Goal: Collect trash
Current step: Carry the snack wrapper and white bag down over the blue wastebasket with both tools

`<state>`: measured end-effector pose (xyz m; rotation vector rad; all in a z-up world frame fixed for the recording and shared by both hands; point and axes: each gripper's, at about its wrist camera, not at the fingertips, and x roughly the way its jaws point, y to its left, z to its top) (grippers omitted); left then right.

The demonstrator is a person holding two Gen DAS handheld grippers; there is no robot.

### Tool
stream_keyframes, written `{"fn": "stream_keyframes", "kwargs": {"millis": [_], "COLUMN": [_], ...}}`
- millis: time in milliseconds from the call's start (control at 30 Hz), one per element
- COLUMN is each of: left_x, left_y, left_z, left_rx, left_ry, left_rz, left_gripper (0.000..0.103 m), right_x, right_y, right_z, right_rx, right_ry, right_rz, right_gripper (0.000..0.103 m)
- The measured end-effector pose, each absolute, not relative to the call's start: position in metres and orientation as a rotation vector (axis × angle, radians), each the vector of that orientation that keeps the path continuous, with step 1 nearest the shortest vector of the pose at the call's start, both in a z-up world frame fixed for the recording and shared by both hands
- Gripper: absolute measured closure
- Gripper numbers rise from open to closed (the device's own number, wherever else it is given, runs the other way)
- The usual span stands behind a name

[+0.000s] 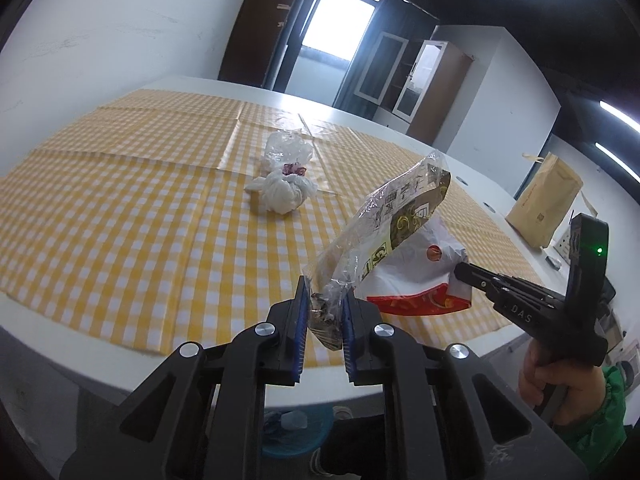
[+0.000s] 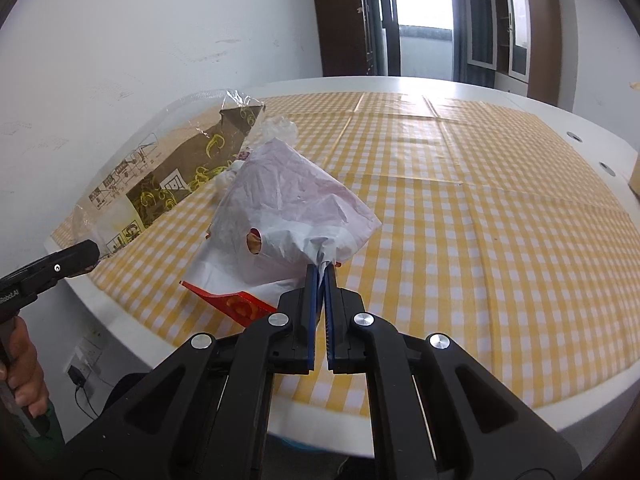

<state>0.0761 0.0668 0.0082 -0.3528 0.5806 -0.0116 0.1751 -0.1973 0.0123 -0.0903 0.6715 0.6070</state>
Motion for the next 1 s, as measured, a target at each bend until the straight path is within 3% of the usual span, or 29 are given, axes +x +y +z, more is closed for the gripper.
{"fn": "stream_keyframes", "kwargs": {"millis": [467,1000], "left_x": [-0.006,-0.061], "left_y": [0.051,0.024], "left_z": [0.029,0.003], "left_rx": [-0.329,-0.292], "left_ry": [0.504,0.567], "left_rz": [-0.019,-0.110], "left_gripper": [0.090,0.090], "right_x": [0.094,0.022], "right_y": [-0.248,-0.266], "right_z": [0.013,-0.012], "right_rx": [-0.046,-0.070], "right_ry": [0.611,0.628], "right_rz": [0.594,0.651], "right_gripper": [0.100,0.100]}}
